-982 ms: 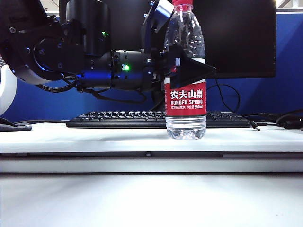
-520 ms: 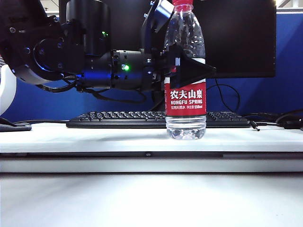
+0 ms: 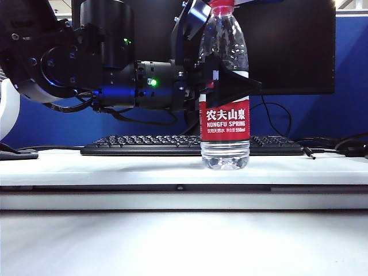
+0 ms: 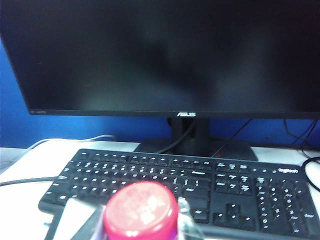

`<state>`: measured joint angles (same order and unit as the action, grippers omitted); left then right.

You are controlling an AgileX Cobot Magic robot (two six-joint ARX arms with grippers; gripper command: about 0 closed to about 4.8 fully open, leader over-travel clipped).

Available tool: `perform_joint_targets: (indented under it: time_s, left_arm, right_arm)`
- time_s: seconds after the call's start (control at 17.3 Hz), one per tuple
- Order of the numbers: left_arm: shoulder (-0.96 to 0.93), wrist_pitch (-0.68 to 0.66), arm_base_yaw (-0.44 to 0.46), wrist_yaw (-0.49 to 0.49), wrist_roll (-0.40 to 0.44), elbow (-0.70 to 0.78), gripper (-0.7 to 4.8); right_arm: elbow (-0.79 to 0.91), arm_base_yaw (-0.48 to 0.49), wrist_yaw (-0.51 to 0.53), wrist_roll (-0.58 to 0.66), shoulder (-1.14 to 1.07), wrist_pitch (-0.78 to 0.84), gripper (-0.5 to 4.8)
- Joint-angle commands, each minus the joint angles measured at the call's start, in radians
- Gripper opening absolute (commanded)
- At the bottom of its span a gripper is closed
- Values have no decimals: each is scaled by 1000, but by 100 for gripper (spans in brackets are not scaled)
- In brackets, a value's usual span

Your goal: Unscrew the cap from the plastic bottle on the table.

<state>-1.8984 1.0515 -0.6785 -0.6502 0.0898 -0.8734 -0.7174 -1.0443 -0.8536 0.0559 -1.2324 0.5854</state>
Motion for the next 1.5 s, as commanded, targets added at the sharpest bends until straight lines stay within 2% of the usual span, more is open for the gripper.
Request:
perform_joint_targets:
  time_s: [0.06,0.29,0.4,0.52,0.75,0.87,0.92,1.04,1.1,1.21,1.5]
  left_arm:
    - [-4,-34,-1,-1,10,2,295]
    - [-4,-34,-1,-1,11,2,295]
    - [-4,-34,-1,-1,11,2,295]
    - [-4,-34,-1,-9,11,2,295]
    - [-4,-37,-1,-9,12,2,295]
    - [-4,-37,-1,-10,11,2,295]
    - [-4,-41,-1,-10,11,2,295]
    - [-4,-47,-1,-27,11,2,295]
    - [-4,-48,0,-27,11,2,295]
    - [-4,-50,0,-27,11,2,295]
    - [-4,-51,0,-27,11,2,295]
  right_arm:
    - [-6,16,31,45,2,11,155]
    - [-6,27,138,43,5,0,155]
    - [-6,27,238,44,31,-81,147]
    - [-6,28,255,42,67,-151,147]
    - [-6,111,435,46,159,-267,146]
    - [-6,182,579,55,188,-320,147]
    - [-6,248,721,76,193,-341,147]
    - [-6,336,901,80,193,-357,147]
    - [-6,361,953,80,193,-357,147]
    - [-6,462,1168,87,193,-357,147]
    - [-6,650,1532,105,191,-373,147]
